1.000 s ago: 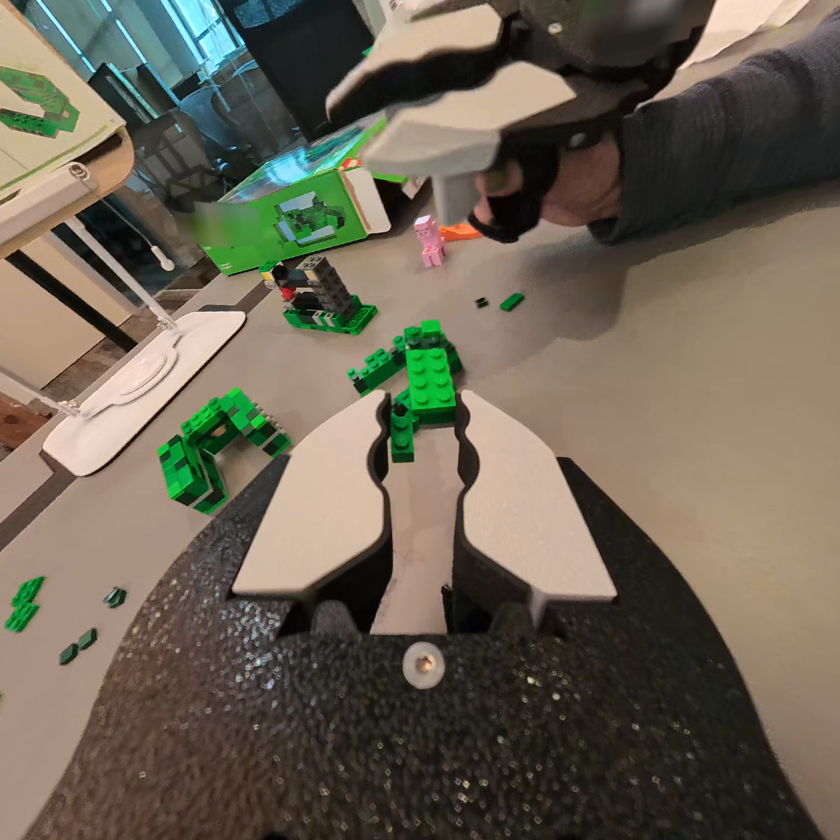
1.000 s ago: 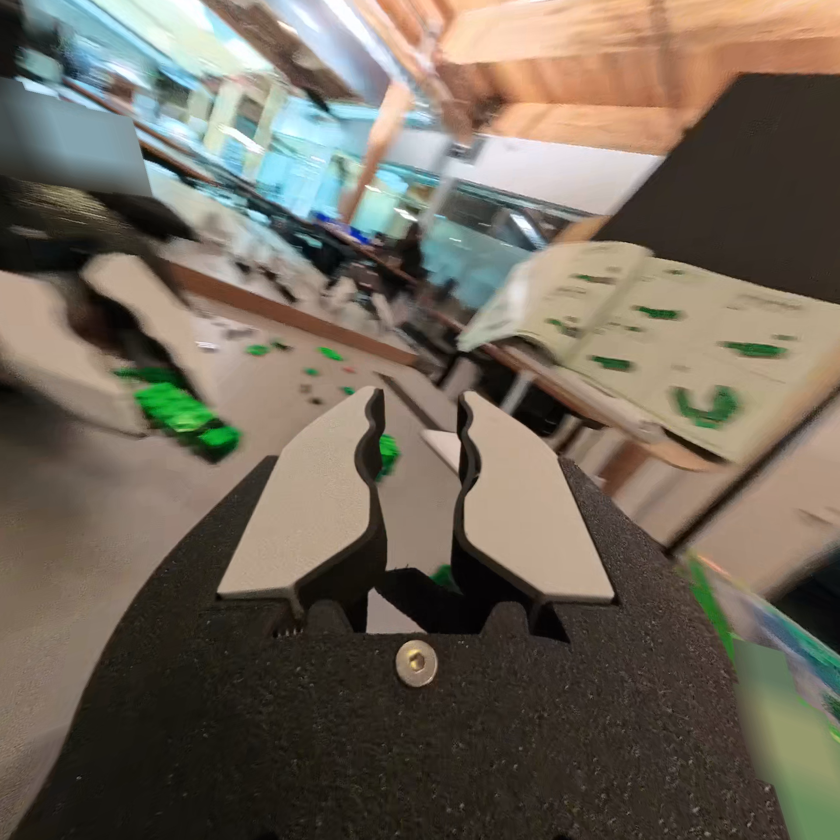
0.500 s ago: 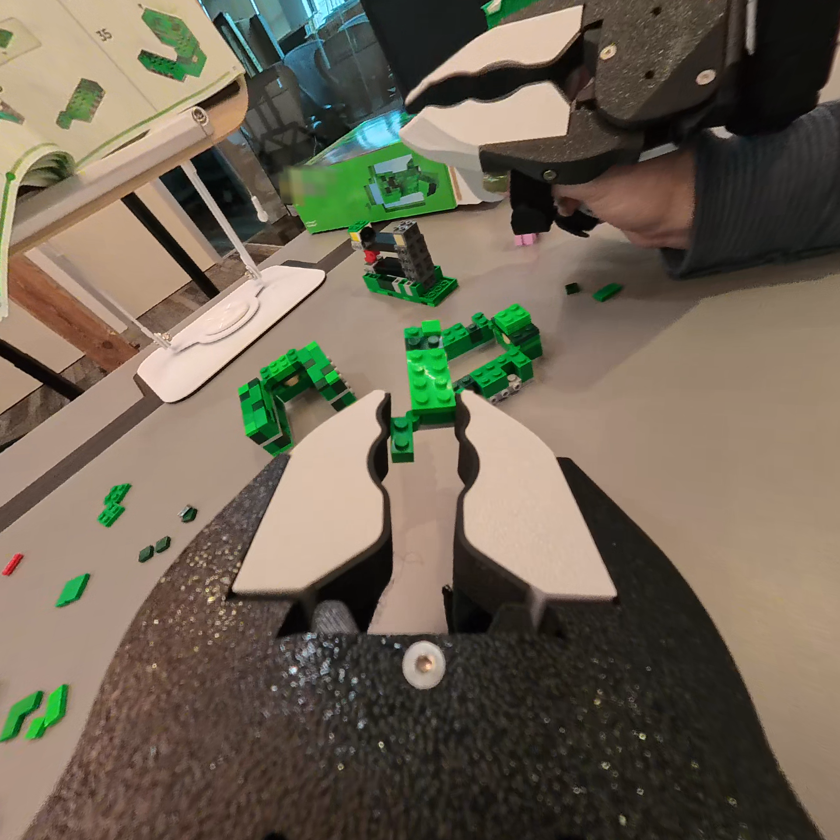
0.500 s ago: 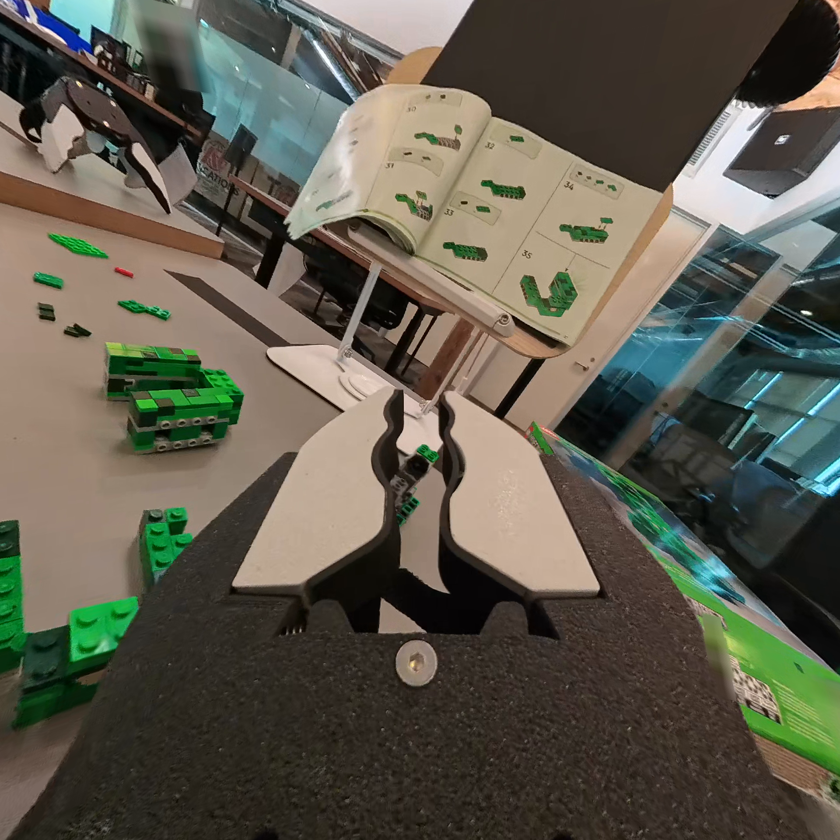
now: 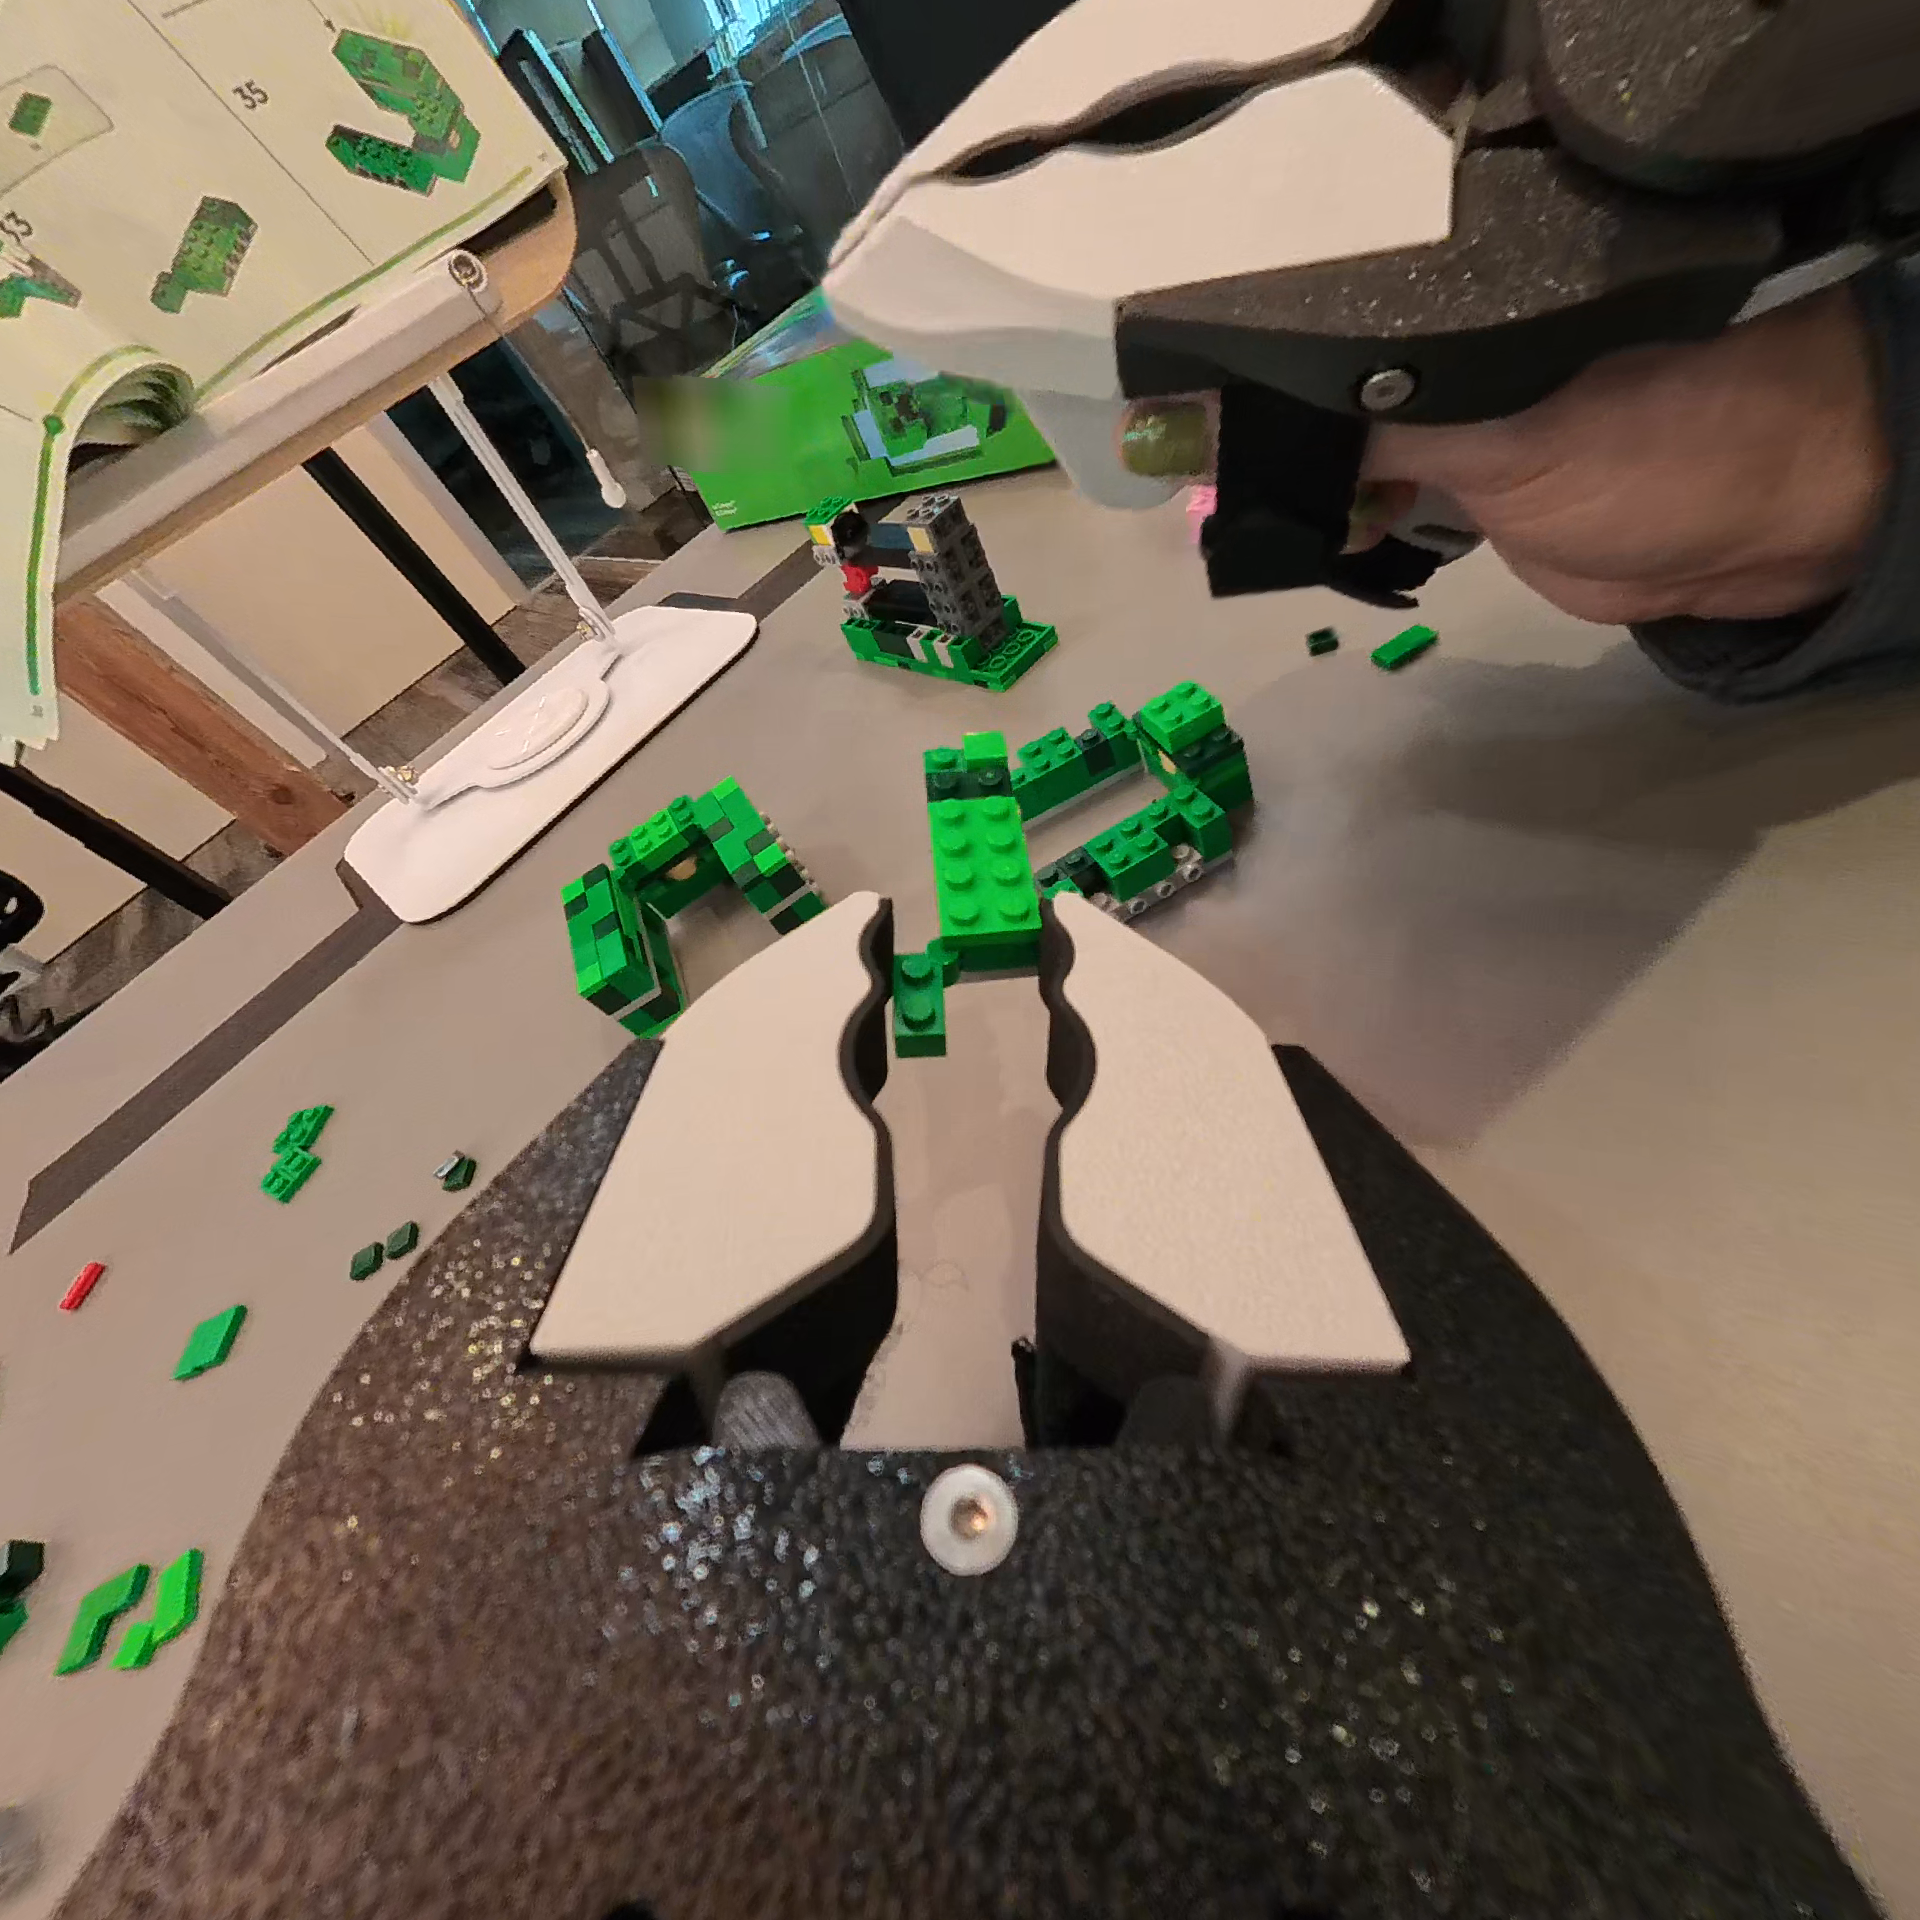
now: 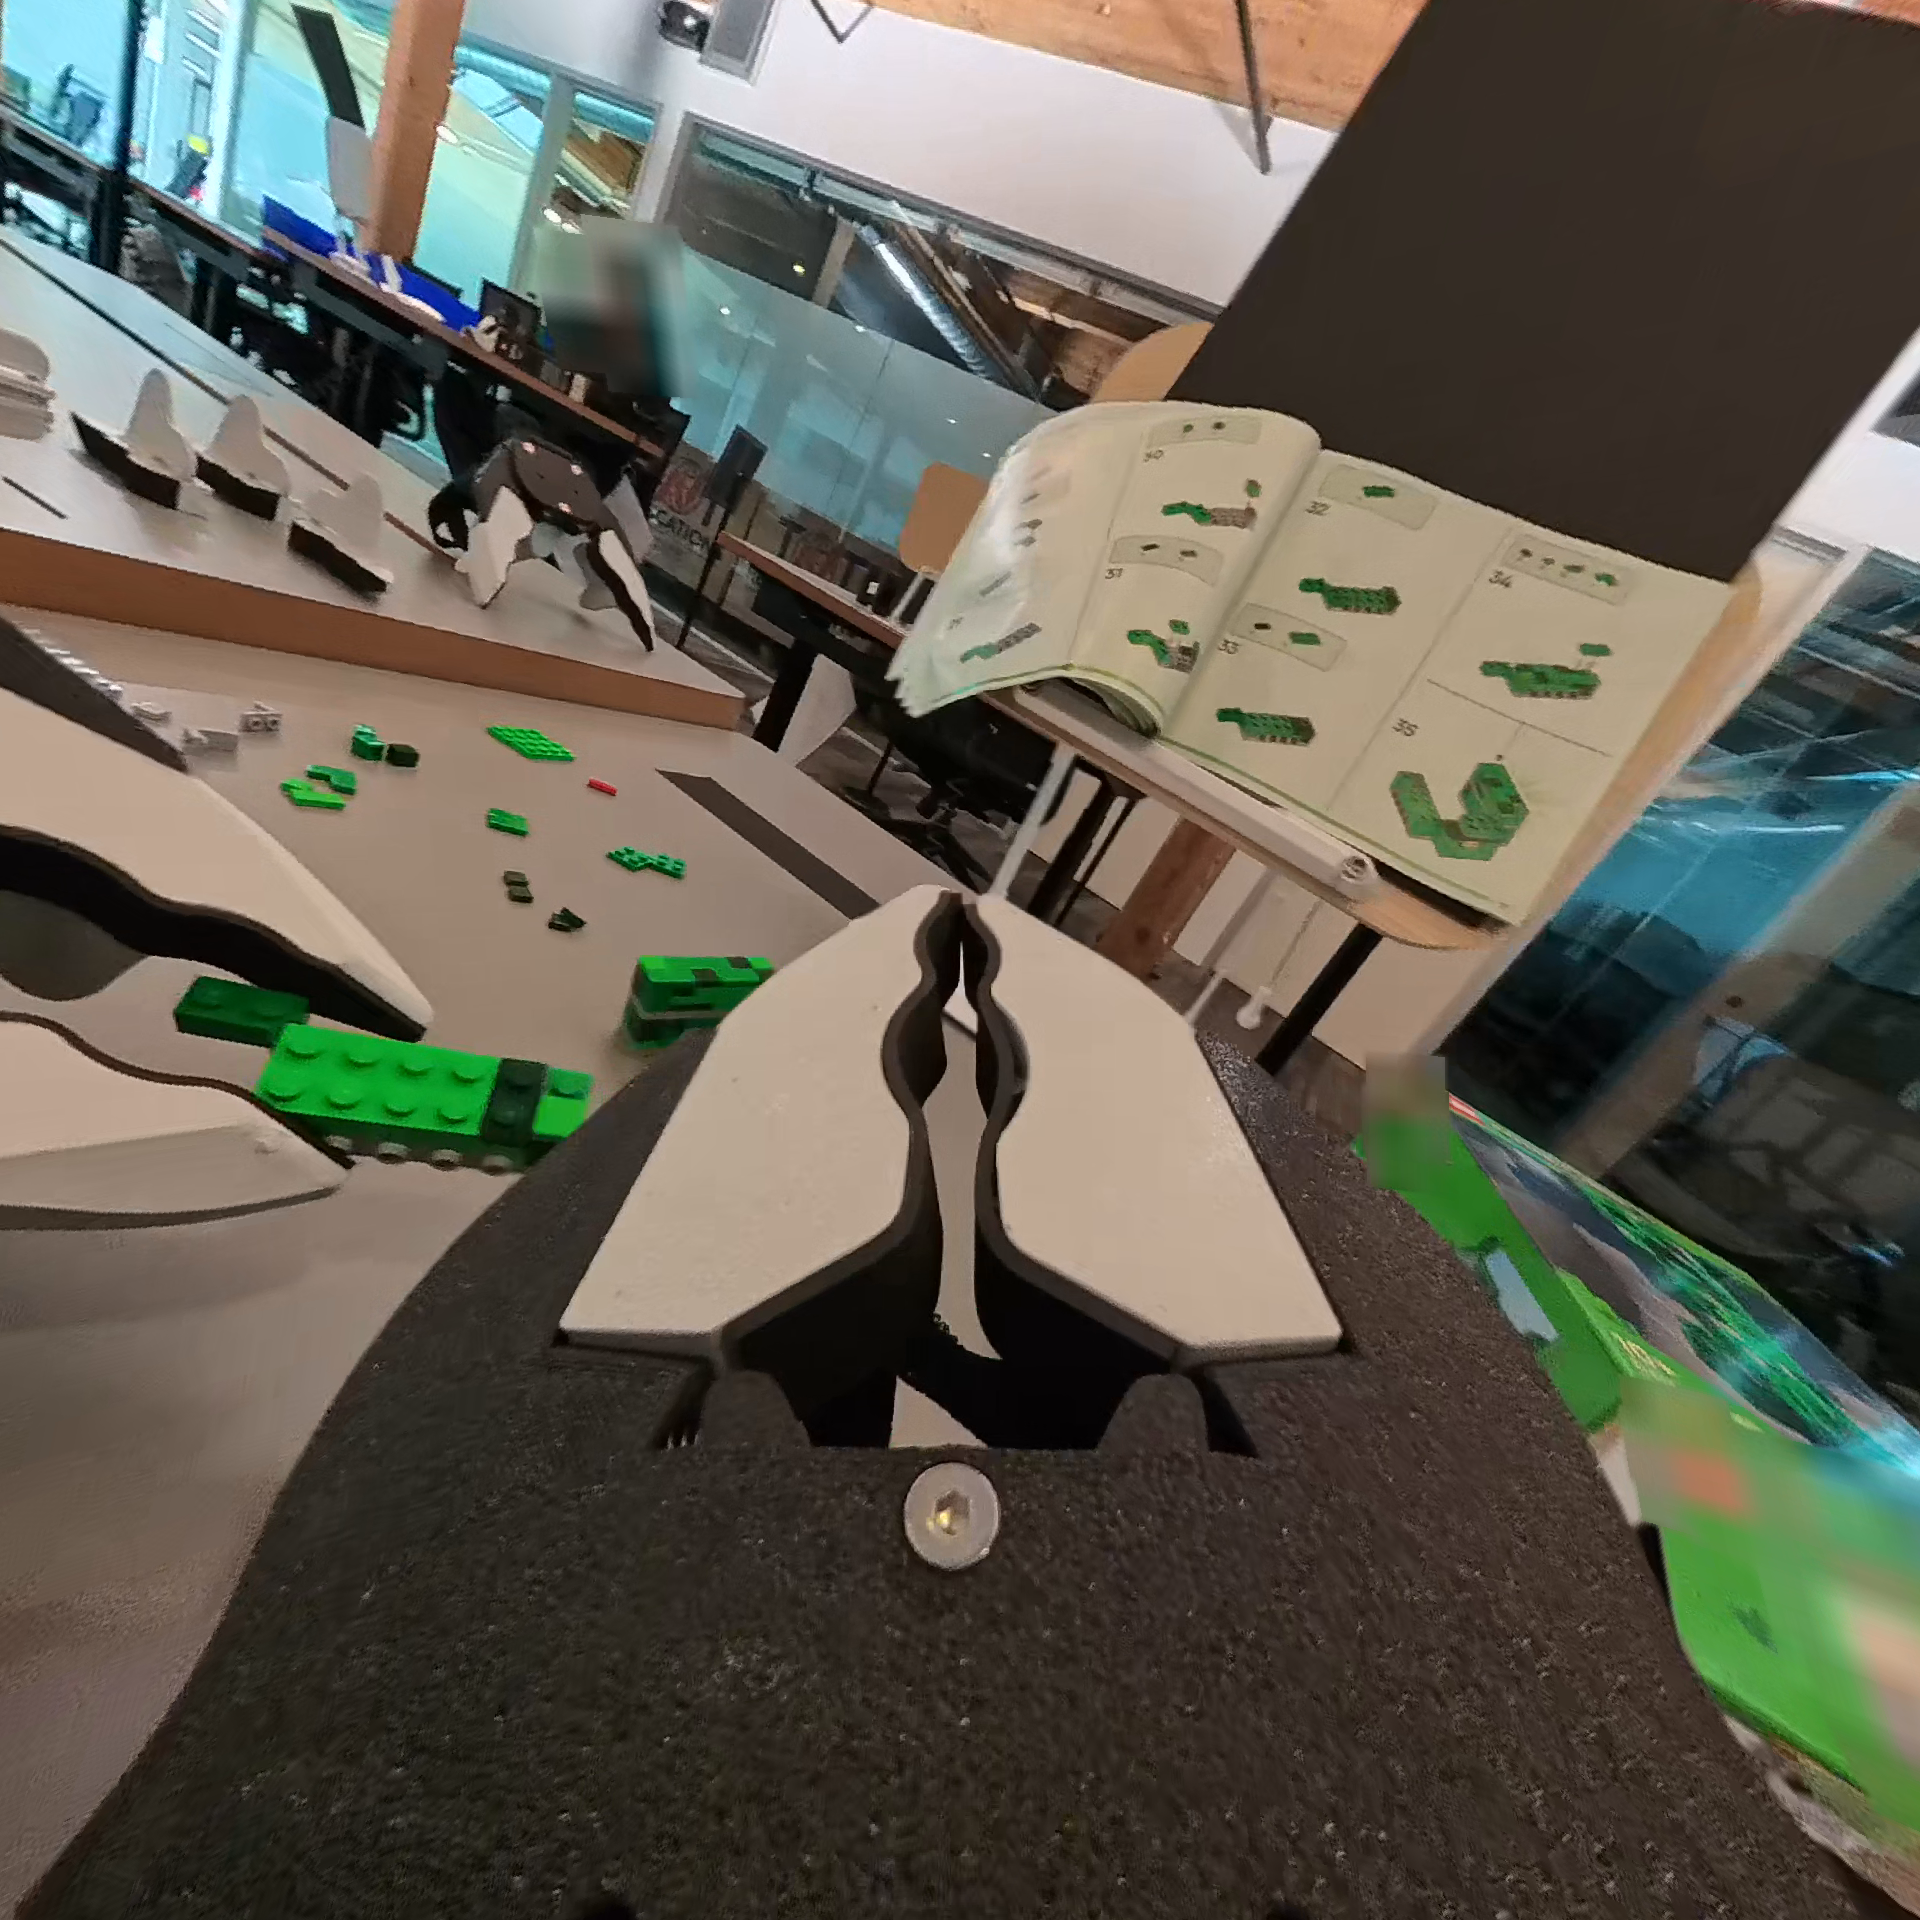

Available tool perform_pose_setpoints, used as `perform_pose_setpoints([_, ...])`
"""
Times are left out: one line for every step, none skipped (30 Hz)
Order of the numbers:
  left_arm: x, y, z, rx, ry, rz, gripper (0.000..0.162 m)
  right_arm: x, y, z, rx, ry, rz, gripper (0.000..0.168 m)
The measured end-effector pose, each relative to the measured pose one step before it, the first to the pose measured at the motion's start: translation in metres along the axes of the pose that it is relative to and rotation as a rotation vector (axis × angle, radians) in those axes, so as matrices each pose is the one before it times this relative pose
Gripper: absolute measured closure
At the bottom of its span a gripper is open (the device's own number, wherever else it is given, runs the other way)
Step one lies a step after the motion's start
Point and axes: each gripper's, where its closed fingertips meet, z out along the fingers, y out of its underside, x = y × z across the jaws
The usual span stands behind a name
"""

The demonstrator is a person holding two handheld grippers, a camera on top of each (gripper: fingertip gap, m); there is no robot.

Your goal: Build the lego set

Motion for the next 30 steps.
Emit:
perform_pose_setpoints([0.00122, -0.00046, 0.00045, 0.0031, 0.0075, 0.0039, 0.136, 0.00490, 0.00442, -0.00226, -0.0078, 0.0105, 0.0096, 0.168])
perform_pose_setpoints([0.00132, -0.00030, 0.00021, 0.0019, 0.0083, 0.0017, 0.136, 0.00531, 0.00583, -0.00255, -0.0124, 0.0070, 0.0057, 0.168])
perform_pose_setpoints([0.00019, 0.00034, 0.00006, -0.0033, -0.0001, 0.0011, 0.136, 0.00628, 0.00642, -0.00282, -0.0118, 0.0096, -0.0098, 0.168])
perform_pose_setpoints([0.00012, 0.00005, -0.00024, -0.0007, -0.0011, 0.0034, 0.136, 0.00738, 0.00682, -0.00278, -0.0097, 0.0145, -0.0257, 0.168])
perform_pose_setpoints([0.00030, -0.00074, -0.00039, 0.0041, 0.0006, 0.0029, 0.136, 0.00777, 0.00734, -0.00200, -0.0106, 0.0170, -0.0378, 0.168])
perform_pose_setpoints([0.00058, -0.00090, -0.00030, 0.0053, 0.0024, 0.0023, 0.136, 0.00778, 0.00822, -0.00099, -0.0162, 0.0172, -0.0387, 0.168])
perform_pose_setpoints([0.00043, -0.00026, -0.00004, 0.0014, 0.0020, 0.0015, 0.136, 0.00760, 0.00774, -0.00041, -0.0168, 0.0175, -0.0249, 0.168])
perform_pose_setpoints([0.00029, 0.00033, 0.00029, -0.0024, 0.0017, 0.0015, 0.136, 0.00752, 0.00643, -0.00004, -0.0136, 0.0173, -0.0043, 0.168])
perform_pose_setpoints([0.00020, 0.00031, 0.00022, -0.0024, 0.0006, 0.0016, 0.136, 0.00597, 0.00504, 0.00000, -0.0092, 0.0094, 0.0116, 0.168])
perform_pose_setpoints([0.00013, 0.00004, -0.00002, -0.0005, 0.0001, 0.0024, 0.136, 0.00357, 0.00352, -0.00011, -0.0014, -0.0016, 0.0168, 0.168])
perform_pose_setpoints([0.00024, -0.00014, -0.00011, 0.0011, 0.0003, 0.0025, 0.136, 0.00216, 0.00267, -0.00017, 0.0037, -0.0031, 0.0152, 0.168])
perform_pose_setpoints([0.00037, -0.00047, -0.00008, 0.0028, 0.0012, 0.0028, 0.136, 0.00042, 0.00140, 0.00020, 0.0066, -0.0072, 0.0125, 0.168])
perform_pose_setpoints([0.00049, -0.00046, -0.00016, 0.0026, 0.0018, 0.0033, 0.136, -0.00125, 0.00037, 0.00008, 0.0077, -0.0129, 0.0121, 0.168])
perform_pose_setpoints([0.00013, -0.00004, -0.00012, -0.0001, -0.0007, 0.0030, 0.136, -0.00126, 0.00059, 0.00037, -0.0010, -0.0079, 0.0102, 0.168])
perform_pose_setpoints([-0.00004, 0.00018, -0.00005, -0.0014, -0.0017, 0.0040, 0.136, -0.00218, 0.00017, 0.00044, 0.0004, -0.0118, -0.0013, 0.168])
perform_pose_setpoints([0.00005, 0.00027, -0.00003, -0.0014, -0.0014, 0.0038, 0.136, -0.00236, -0.00049, 0.00007, 0.0055, -0.0094, -0.0090, 0.168])
perform_pose_setpoints([-0.00009, 0.00008, -0.00016, -0.0006, -0.0015, 0.0029, 0.136, -0.00122, -0.00025, 0.00015, 0.0013, -0.0027, -0.0096, 0.168])
perform_pose_setpoints([-0.00038, 0.00001, -0.00020, 0.0001, -0.0026, 0.0018, 0.136, -0.00130, -0.00028, 0.00013, 0.0013, -0.0048, -0.0071, 0.168])
perform_pose_setpoints([-0.00022, -0.00005, -0.00017, 0.0005, -0.0019, 0.0007, 0.136, -0.00132, -0.00023, 0.00027, 0.0025, -0.0064, -0.0021, 0.168])
perform_pose_setpoints([-0.00015, -0.00018, -0.00018, 0.0017, -0.0002, -0.0003, 0.136, -0.00072, 0.00004, 0.00032, 0.0001, -0.0050, 0.0012, 0.168])
perform_pose_setpoints([-0.00001, -0.00025, -0.00009, 0.0019, 0.0003, -0.0005, 0.136, -0.00053, -0.00028, 0.00013, 0.0025, -0.0039, 0.0015, 0.168])
perform_pose_setpoints([0.00001, -0.00011, -0.00006, 0.0011, 0.0001, 0.0001, 0.136, -0.00045, -0.00042, 0.00010, 0.0033, -0.0031, 0.0012, 0.168])
perform_pose_setpoints([0.00003, -0.00010, 0.00002, 0.0003, 0.0000, 0.0014, 0.136, -0.00028, -0.00028, 0.00021, 0.0008, -0.0019, 0.0013, 0.168])
perform_pose_setpoints([0.00012, -0.00011, -0.00013, 0.0002, 0.0001, 0.0022, 0.136, -0.00047, -0.00018, 0.00033, 0.0006, -0.0031, 0.0006, 0.168])
perform_pose_setpoints([0.00017, -0.00011, -0.00002, 0.0005, -0.0003, 0.0022, 0.136, -0.00099, -0.00031, 0.00030, 0.0008, -0.0046, 0.0000, 0.168])
perform_pose_setpoints([0.00002, -0.00011, -0.00005, 0.0003, -0.0004, 0.0017, 0.136, -0.00106, -0.00039, 0.00031, 0.0008, -0.0057, -0.0003, 0.168])
perform_pose_setpoints([-0.00002, -0.00013, -0.00004, 0.0004, -0.0009, 0.0015, 0.136, -0.00126, -0.00022, 0.00038, 0.0001, -0.0065, -0.0003, 0.168])
perform_pose_setpoints([-0.00009, -0.00009, -0.00015, 0.0008, -0.0008, 0.0011, 0.136, -0.00105, -0.00040, 0.00024, 0.0003, -0.0049, -0.0004, 0.168])
perform_pose_setpoints([-0.00006, -0.00006, -0.00009, 0.0007, -0.0006, 0.0000, 0.136, -0.00065, -0.00035, 0.00016, 0.0006, -0.0028, -0.0001, 0.168])
perform_pose_setpoints([-0.00030, -0.00009, -0.00018, 0.0006, -0.0017, -0.0001, 0.136, -0.00081, -0.00065, 0.00023, 0.0019, -0.0047, 0.0012, 0.168])
